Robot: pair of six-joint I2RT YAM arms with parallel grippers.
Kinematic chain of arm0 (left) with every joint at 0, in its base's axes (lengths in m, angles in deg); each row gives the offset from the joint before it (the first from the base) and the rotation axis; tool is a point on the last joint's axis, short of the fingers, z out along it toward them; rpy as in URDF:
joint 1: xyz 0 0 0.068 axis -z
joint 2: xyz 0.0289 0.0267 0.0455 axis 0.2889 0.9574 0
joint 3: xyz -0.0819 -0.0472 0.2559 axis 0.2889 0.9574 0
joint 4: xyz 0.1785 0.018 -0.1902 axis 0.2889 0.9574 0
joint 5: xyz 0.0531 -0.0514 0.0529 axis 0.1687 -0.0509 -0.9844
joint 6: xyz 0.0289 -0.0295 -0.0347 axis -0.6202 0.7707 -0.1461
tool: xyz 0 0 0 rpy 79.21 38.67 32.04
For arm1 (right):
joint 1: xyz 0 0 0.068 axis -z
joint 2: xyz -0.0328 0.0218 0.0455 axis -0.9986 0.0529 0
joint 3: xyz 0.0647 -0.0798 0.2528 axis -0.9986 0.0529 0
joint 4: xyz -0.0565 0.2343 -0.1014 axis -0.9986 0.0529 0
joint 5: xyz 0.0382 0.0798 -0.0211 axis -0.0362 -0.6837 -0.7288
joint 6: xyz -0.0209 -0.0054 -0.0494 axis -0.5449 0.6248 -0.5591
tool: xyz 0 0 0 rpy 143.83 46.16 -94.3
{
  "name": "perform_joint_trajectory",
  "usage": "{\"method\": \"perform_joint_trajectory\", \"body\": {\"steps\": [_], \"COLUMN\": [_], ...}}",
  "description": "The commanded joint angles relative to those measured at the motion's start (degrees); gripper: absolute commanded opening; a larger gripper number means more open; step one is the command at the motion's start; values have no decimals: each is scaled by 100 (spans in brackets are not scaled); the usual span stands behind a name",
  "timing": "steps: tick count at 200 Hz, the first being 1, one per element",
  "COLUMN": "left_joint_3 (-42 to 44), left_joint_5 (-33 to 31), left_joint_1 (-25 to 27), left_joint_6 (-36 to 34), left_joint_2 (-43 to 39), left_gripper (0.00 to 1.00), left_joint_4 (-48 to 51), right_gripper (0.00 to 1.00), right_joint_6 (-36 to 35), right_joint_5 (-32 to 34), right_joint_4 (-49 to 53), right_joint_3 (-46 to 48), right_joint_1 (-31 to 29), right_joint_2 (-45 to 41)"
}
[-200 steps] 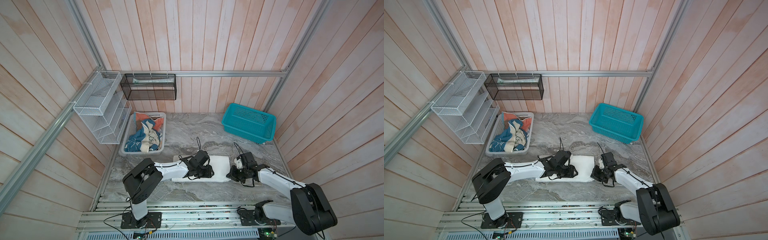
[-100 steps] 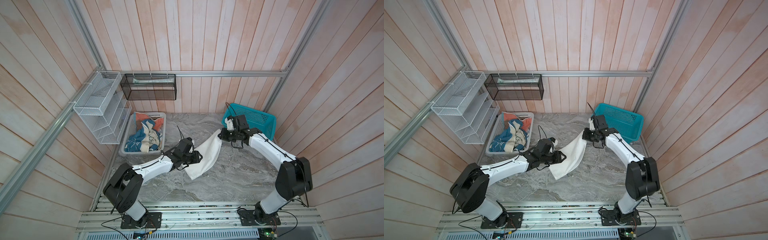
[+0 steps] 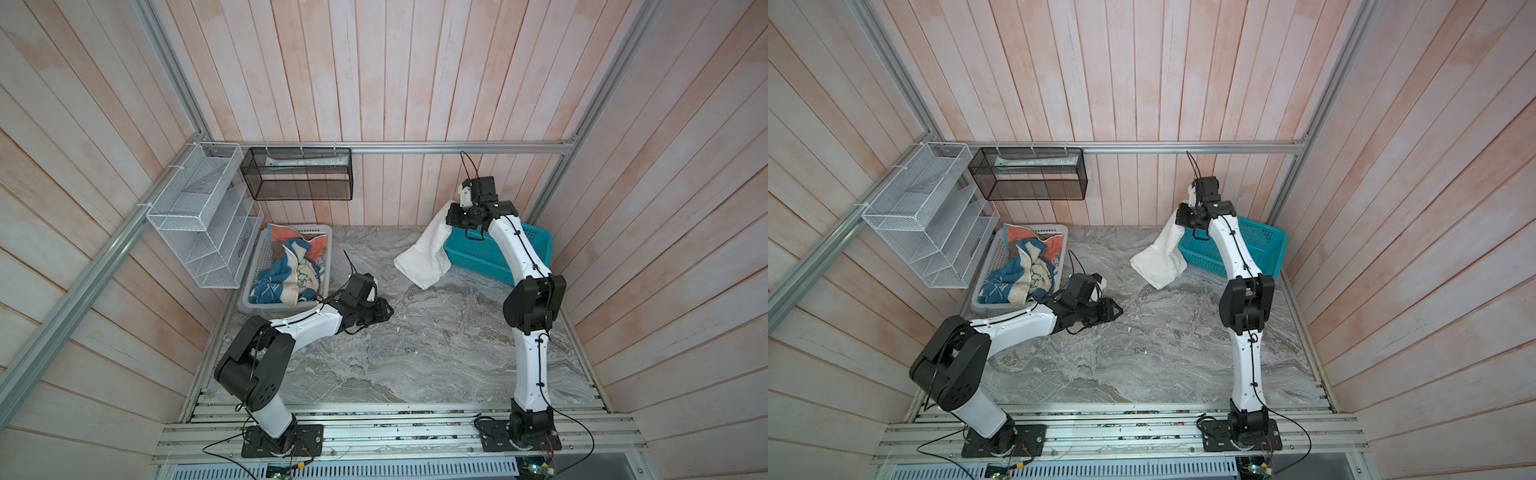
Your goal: Fold and stack the towels
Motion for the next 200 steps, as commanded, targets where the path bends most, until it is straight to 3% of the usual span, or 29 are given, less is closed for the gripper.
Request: {"method": "perform_joint_trajectory", "body": {"steps": [1,58,100,141,168,200], "left_joint_3": [120,245,468,494,522,612], "left_joint_5": [210,259,257,121,-101,-233], "left_joint_1": [-78,-105,-80,115,310,420], "left_joint_6": [-155,-133,38,161,279,390], "left_joint_2": [91,-99,-484,-819,-1073,-1310], "left_gripper": [45,44,44,43,43,43], "left_joint_4": [-91,-83,-103,41,110,145], "right_gripper": [0,0,0,0,0,0], "right_joint_6": [74,157,110,-168,-122,-30], "right_joint_5": [127,-466,-1031,-1524,-1718,-1536], "right_joint_4": [291,-490,-828,-489,-496,-163], "right_joint_3": [621,2764,4519,5695,6960,7099], "right_joint_1": [144,110,37,-37,-147,-191], "right_joint_2": [-21,-919,-2044,-3036,-4064,-4998]}}
